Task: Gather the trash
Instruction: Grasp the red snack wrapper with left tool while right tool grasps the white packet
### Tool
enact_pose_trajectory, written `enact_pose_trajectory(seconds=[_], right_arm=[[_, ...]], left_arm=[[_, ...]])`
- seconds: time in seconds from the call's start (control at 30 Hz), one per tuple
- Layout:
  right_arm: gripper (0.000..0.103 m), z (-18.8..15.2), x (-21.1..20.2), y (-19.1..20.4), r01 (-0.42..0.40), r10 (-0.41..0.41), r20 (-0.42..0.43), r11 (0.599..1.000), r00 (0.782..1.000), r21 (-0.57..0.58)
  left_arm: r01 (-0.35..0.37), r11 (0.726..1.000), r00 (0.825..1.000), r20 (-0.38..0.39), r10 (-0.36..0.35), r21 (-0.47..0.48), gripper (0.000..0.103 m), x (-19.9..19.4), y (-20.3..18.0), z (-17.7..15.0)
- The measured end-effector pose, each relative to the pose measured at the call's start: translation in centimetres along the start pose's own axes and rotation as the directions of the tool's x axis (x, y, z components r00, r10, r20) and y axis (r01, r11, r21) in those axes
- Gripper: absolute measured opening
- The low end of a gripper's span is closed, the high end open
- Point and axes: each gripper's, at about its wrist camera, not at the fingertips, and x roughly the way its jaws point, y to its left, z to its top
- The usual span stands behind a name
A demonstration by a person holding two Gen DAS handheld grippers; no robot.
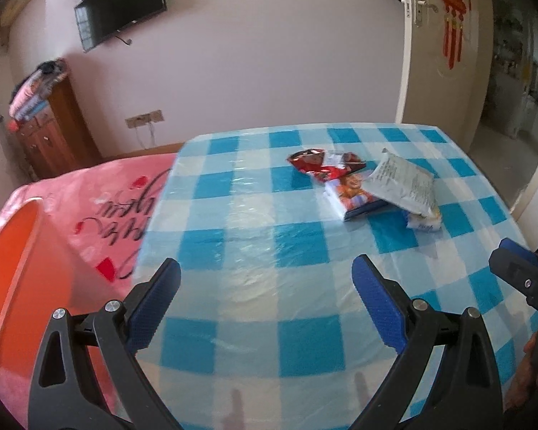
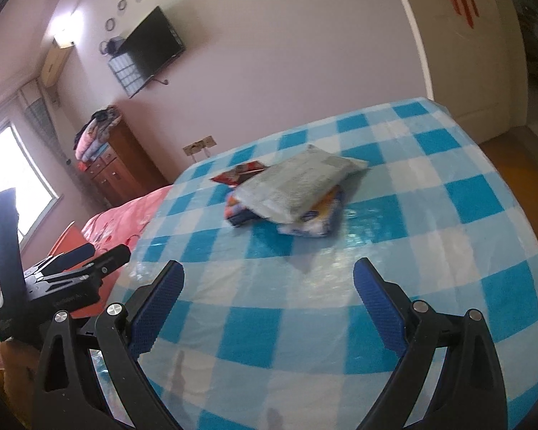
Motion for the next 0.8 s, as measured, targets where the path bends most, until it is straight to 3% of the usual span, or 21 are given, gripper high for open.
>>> enact_pose_trajectory(seconds=[0.3,0.43,0.57,0.8], right_arm=[[0.094,3.3,1.1,-5.4,0.006,0.0,-0.046,0.989,0.999,0.146],[0.094,5.0,2.3,-6.9,-0.053,0.073,-0.075,0.971,0.994,0.234],[0.094,6.4,4.0,-7.5,-0.069,0.097,-0.097,0.962,0.991,0.263],[0.094,7.4,7.8,-8.1,-0.104,0.155,-0.152,0.948,0.976,0.302]], left_arm=[[0.21,0.972,0.977,-0.015,-0.213,-0.106,0.097,6.3,0.1,3.9],[0.279,0.946,0.957,-0.028,-0.287,-0.164,0.097,9.7,0.1,6.5],[0.319,0.919,0.938,-0.06,-0.341,-0.232,0.096,13.4,0.1,8.8],[0.319,0.882,0.919,-0.115,-0.377,-0.347,0.096,18.7,-0.4,10.7]])
